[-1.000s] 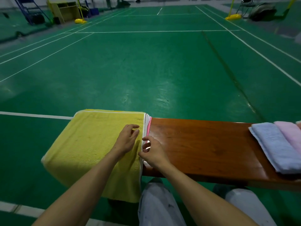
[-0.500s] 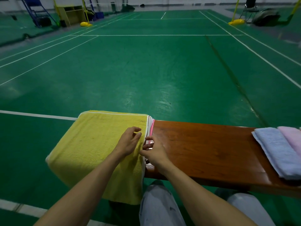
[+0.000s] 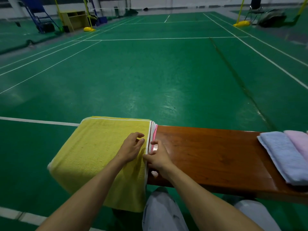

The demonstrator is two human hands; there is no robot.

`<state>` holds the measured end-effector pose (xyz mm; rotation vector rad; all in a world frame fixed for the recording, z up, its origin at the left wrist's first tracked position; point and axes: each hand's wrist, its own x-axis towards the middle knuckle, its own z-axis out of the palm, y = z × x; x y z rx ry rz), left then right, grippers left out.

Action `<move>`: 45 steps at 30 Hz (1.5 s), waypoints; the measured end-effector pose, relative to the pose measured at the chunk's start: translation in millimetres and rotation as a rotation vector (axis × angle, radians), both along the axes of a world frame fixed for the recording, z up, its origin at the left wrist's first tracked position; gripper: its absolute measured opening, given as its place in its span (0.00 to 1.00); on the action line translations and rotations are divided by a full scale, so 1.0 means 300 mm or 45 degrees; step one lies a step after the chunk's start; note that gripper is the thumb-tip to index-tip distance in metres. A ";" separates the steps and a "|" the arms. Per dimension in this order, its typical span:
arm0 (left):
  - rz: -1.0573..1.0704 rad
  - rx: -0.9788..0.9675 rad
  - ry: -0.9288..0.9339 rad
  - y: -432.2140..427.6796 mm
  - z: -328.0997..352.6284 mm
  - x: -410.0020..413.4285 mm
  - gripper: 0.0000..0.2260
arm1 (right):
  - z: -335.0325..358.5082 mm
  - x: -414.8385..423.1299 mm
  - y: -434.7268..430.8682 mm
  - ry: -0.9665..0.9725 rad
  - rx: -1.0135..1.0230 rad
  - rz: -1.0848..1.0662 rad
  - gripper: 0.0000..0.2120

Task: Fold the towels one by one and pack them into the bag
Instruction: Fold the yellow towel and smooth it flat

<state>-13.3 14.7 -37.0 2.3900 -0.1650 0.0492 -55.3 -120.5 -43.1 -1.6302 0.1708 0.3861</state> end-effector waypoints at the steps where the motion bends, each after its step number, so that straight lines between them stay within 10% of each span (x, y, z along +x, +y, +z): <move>1: 0.002 0.014 0.000 0.002 0.003 0.000 0.14 | 0.005 -0.002 0.001 -0.043 -0.031 0.019 0.25; 17: -0.141 0.184 -0.173 -0.089 0.075 0.013 0.13 | 0.090 0.067 -0.165 -0.188 0.313 -0.284 0.21; 45: -0.768 0.321 0.087 -0.934 -0.034 0.020 0.24 | 0.030 -0.050 -0.997 0.068 0.071 -0.727 0.21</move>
